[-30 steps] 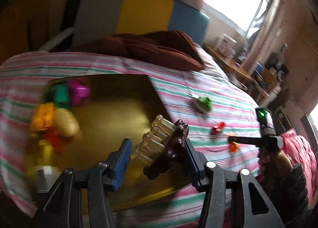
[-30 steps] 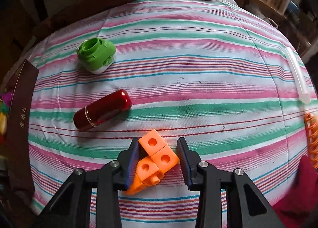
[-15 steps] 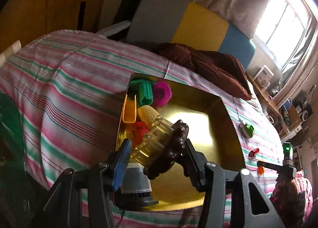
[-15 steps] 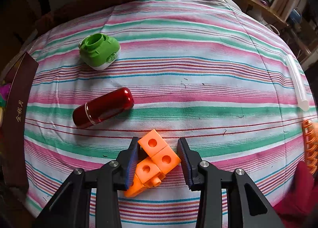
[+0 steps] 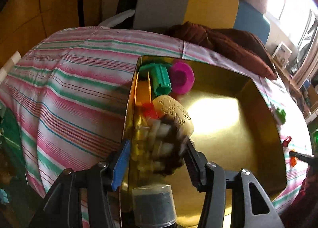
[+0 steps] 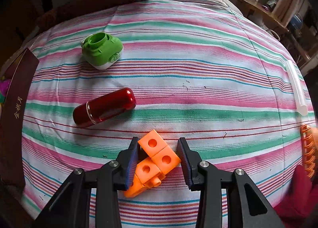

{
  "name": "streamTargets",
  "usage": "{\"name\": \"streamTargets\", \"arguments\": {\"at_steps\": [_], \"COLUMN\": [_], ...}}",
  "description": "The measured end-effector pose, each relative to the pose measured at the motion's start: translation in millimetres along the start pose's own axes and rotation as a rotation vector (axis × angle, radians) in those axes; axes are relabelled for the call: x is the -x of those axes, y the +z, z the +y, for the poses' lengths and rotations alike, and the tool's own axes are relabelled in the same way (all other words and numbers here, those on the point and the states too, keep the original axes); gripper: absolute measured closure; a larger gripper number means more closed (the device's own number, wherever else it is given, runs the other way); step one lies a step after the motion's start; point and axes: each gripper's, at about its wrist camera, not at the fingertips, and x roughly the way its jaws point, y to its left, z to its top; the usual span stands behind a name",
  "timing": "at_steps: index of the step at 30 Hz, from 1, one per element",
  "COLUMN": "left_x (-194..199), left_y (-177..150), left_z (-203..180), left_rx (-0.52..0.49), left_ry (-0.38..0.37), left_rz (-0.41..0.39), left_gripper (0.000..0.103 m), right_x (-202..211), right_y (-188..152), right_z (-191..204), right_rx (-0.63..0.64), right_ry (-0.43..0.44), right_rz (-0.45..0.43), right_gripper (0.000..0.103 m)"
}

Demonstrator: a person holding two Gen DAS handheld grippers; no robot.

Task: Organize rigid objects
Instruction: 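Place the brown comb piece in the gold tray and open the left tool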

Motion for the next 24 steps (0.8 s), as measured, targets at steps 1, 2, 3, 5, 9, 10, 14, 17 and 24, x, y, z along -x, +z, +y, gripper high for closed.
{"name": "streamTargets", "arguments": {"at_steps": [1,2,3,5,9,10,14,17,24], "left_x": [0.8,2.5,4.9,11.7,25.7,31.7,52.8,65.7,88.0], "left_y": [-1.4,-2.2,-2.7,-3.2,-6.2,-7.6,-13.2,-18.0,-31.8], "left_z": [-1.2,-1.8,-1.8,0.7,5.4,6.3,7.2,5.7,-12.1], "left_rx": [-0.011,-0.016,-0.015,0.001,0.019,0.022,0.022,0.011,-0.068], "left_ry": [0.002,0.006,0.007,-0.01,-0.01,-0.003,0.023,0.055,0.101], "left_rz": [-0.005,-0.008,-0.014,-0.033,-0.059,-0.074,-0.117,-0.143,-0.197], "left_gripper": [0.047,0.047,0.048,0.048,0.048,0.048,0.048,0.048,0.048], "right_x": [0.0,0.1,0.3,0.5,1.1,1.5,2.8,2.9,12.8], "right_y": [0.2,0.3,-1.0,-0.6,-0.8,-0.9,0.2,0.9,2.1], "right_z": [0.0,0.0,-0.6,0.0,1.8,2.0,3.7,4.0,12.2], "right_rx": [-0.001,-0.002,-0.003,-0.002,0.005,0.004,0.003,0.005,0.025], "right_ry": [0.001,0.002,0.002,0.0,-0.005,-0.005,-0.008,-0.01,0.022], "right_rz": [0.0,0.0,-0.001,-0.003,-0.009,-0.011,-0.018,-0.021,-0.077], "right_gripper": [0.063,0.063,0.063,0.063,0.064,0.064,0.064,0.064,0.064]}}
